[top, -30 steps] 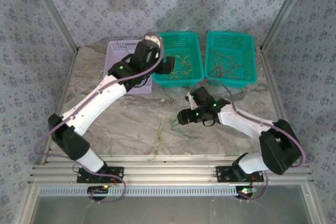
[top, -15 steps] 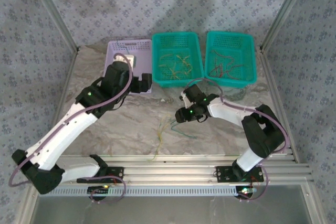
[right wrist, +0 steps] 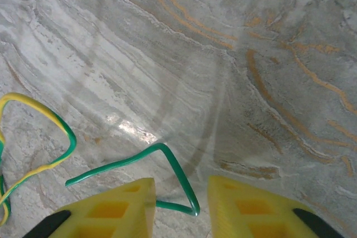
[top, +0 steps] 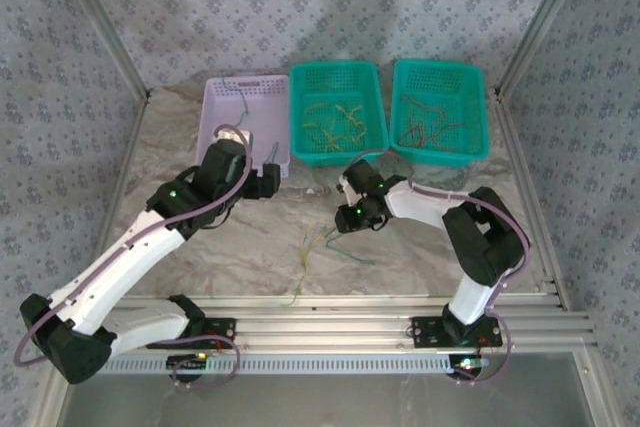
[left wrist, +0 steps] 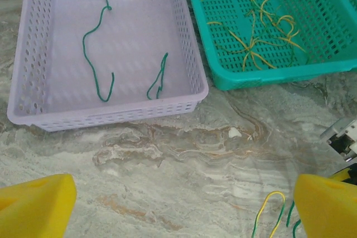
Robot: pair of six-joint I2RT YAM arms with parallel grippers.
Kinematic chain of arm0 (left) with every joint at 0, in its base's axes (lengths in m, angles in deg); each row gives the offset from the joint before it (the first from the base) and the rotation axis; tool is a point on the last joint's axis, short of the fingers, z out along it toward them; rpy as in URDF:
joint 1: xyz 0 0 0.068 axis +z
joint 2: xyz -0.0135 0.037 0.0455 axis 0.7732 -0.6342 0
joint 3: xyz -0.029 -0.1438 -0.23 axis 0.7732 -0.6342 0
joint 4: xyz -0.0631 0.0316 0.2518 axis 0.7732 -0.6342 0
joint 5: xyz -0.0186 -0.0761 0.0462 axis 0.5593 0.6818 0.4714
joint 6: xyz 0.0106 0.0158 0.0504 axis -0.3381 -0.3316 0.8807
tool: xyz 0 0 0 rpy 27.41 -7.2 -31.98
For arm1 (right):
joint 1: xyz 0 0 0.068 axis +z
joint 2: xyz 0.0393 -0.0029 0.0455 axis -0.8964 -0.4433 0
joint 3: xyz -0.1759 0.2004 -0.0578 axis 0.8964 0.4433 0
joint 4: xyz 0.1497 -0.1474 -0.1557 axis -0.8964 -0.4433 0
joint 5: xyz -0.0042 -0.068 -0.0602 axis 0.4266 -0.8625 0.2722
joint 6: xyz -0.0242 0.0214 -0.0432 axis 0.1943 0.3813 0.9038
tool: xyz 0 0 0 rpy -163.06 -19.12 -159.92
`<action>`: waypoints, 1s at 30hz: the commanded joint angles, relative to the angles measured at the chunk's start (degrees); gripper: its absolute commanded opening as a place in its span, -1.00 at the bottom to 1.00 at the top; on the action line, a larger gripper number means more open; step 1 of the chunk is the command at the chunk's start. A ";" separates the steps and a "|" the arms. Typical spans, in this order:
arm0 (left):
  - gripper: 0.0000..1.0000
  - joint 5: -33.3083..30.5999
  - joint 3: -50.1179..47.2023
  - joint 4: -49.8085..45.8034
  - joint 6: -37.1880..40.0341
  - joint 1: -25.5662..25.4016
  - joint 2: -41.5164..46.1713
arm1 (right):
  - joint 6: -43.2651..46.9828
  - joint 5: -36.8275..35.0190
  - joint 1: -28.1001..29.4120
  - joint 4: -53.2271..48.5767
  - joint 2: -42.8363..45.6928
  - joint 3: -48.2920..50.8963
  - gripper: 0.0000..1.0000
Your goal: Untangle the cables
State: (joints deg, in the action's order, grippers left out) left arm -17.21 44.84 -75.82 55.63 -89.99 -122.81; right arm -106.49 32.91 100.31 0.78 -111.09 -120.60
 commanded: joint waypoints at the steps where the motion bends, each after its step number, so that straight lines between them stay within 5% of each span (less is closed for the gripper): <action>1: 0.99 0.82 -1.15 -0.15 -1.17 0.33 1.13 | 0.57 -0.70 -0.25 -1.11 -0.43 -1.39 -0.46; 18: 0.99 0.90 -0.30 -2.31 0.84 1.03 0.80 | 1.66 -4.25 -0.58 -2.48 2.58 -0.28 -1.00; 30: 0.99 0.85 -3.47 -4.72 1.91 5.95 5.78 | 0.46 -19.71 -0.07 -14.21 15.27 -4.73 -1.00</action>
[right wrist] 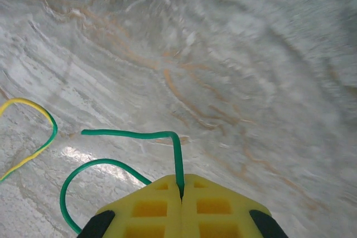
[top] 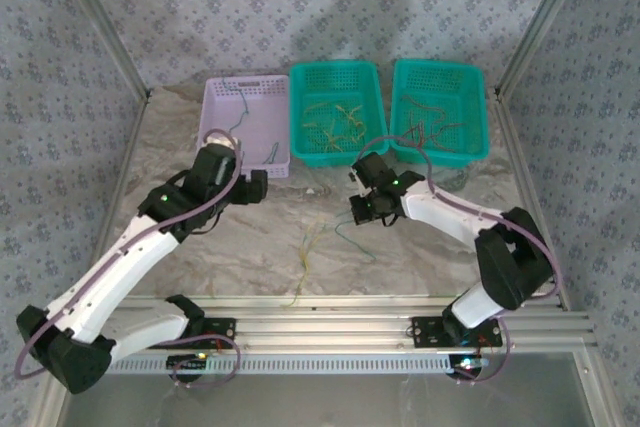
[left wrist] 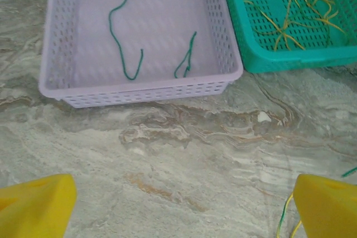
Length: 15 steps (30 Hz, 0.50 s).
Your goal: Untangle the cables
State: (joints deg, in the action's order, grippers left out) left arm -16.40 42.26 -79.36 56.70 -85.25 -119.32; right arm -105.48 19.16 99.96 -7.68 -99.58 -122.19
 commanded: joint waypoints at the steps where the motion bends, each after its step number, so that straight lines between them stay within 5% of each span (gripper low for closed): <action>1: 1.00 0.00 -1.42 -0.83 0.70 1.70 2.86 | -0.17 -6.75 0.41 -6.66 4.87 -4.26 -1.00; 8: 1.00 1.40 -3.36 1.15 -0.49 4.38 4.68 | 2.27 -1.74 1.83 -9.59 2.96 -20.92 -1.00; 15: 0.99 0.43 -5.17 1.74 -1.19 5.74 7.64 | 4.69 5.41 4.63 -14.12 -14.98 -48.22 -1.00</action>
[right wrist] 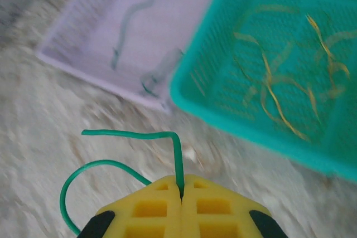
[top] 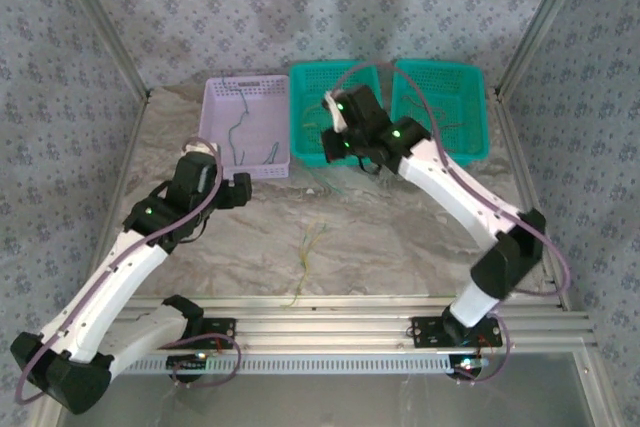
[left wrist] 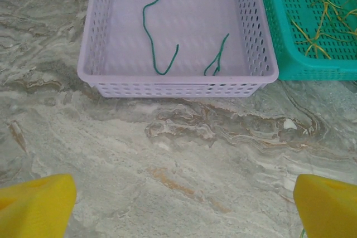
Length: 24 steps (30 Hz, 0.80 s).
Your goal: Untangle the cables
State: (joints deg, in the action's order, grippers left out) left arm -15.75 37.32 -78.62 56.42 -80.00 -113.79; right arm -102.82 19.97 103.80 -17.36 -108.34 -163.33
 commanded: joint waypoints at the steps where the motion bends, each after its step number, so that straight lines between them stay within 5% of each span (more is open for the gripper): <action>1: 0.99 -0.61 -0.53 1.00 -0.91 0.51 2.59 | 2.09 6.12 0.87 -5.45 -9.53 -11.52 -1.00; 12: 0.99 -3.03 -1.38 1.03 -0.82 0.74 4.83 | 0.89 19.81 0.69 -11.10 -41.84 -50.37 -1.00; 24: 0.99 -3.54 -1.55 2.78 -0.33 0.80 4.92 | -8.46 25.83 -4.26 1.94 -52.11 -53.88 -1.00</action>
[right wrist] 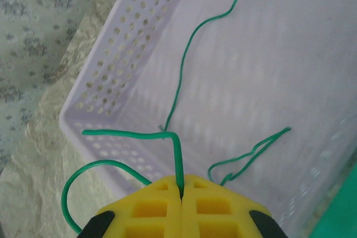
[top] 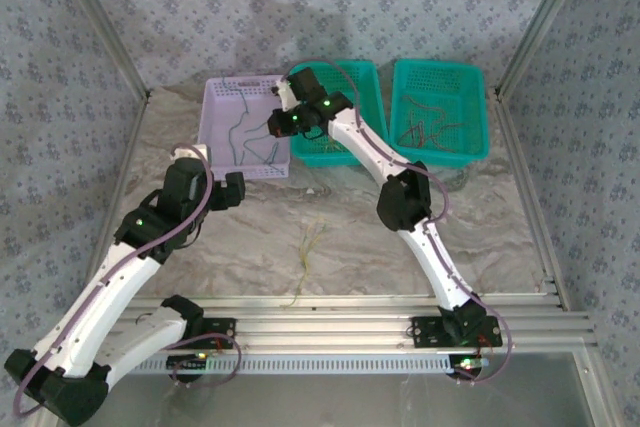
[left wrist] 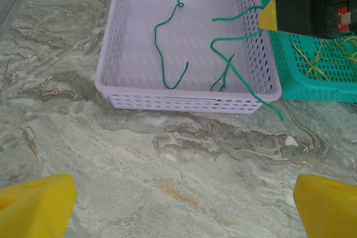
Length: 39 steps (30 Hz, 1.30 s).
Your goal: Untangle the cables
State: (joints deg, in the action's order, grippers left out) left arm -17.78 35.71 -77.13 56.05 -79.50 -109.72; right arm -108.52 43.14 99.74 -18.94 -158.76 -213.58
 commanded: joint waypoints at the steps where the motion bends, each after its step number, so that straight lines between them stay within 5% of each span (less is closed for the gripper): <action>1: 0.99 -1.50 0.06 1.37 0.08 0.30 0.85 | -3.04 2.68 -0.35 3.81 -2.40 -4.23 -1.00; 20: 0.99 -0.76 0.06 1.52 0.21 0.43 0.32 | -1.79 -4.77 0.14 1.13 -6.14 -3.41 -0.99; 39: 0.99 -0.55 0.24 1.34 0.59 0.54 -0.22 | -0.80 -6.06 0.55 -0.22 -4.44 -3.33 -0.46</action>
State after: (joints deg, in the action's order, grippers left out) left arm -18.11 35.71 -77.11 56.07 -79.50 -109.89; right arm -110.16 37.83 100.00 -17.73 -163.62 -216.51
